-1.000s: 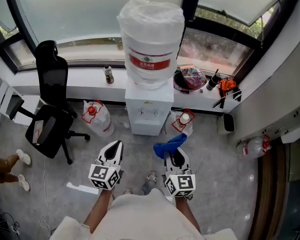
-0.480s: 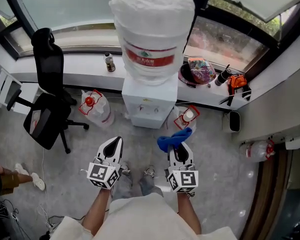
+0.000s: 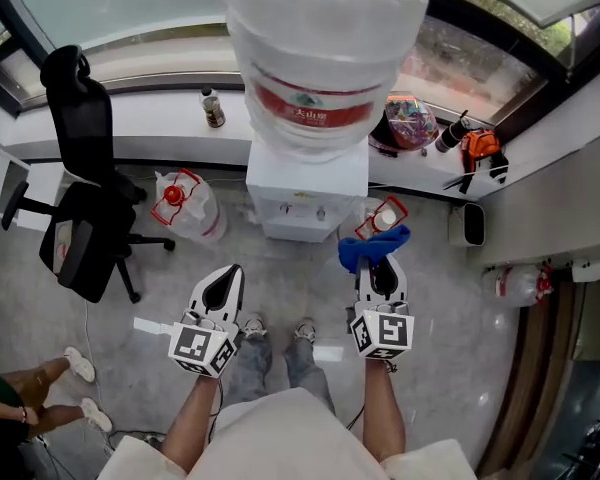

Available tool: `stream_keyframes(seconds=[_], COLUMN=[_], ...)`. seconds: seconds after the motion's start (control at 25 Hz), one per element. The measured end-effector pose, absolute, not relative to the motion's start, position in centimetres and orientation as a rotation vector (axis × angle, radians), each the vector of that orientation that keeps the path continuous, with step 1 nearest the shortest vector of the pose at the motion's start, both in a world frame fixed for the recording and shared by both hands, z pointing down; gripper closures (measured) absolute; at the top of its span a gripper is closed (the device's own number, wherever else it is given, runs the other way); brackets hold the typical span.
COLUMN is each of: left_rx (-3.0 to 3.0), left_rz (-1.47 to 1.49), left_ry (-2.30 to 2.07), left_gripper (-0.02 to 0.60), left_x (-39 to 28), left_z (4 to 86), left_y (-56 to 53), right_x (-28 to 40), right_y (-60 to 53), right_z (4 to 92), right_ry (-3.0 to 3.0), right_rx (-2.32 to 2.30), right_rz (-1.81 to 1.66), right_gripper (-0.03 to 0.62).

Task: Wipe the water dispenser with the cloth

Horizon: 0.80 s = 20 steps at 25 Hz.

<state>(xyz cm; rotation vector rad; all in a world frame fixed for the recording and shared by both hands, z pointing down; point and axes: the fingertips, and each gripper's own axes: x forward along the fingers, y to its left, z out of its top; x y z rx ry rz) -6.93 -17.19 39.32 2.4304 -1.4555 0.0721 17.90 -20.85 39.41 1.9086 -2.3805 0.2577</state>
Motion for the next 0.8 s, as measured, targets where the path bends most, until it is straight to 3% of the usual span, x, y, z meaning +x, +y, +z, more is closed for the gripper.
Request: stream_keyframes(seconds=[0.52,0.8], left_rx=[2.339,2.325], left_rz=[0.112,0.119], left_ry=[-1.378,-1.392], left_gripper=[0.571,0.571], left_x=[-7.5,-7.9], left_z=[46.0,46.6], left_y=[-21.4,-22.8], right_x=[18.2,20.2], right_y=[-25.1,-31.8], right_z=[46.9,45.7], right_ry=[-2.234,-2.224], right_rx=[1.898,1.970], right_rz=[0.394,0.308], right_gripper=[0.491,0.491])
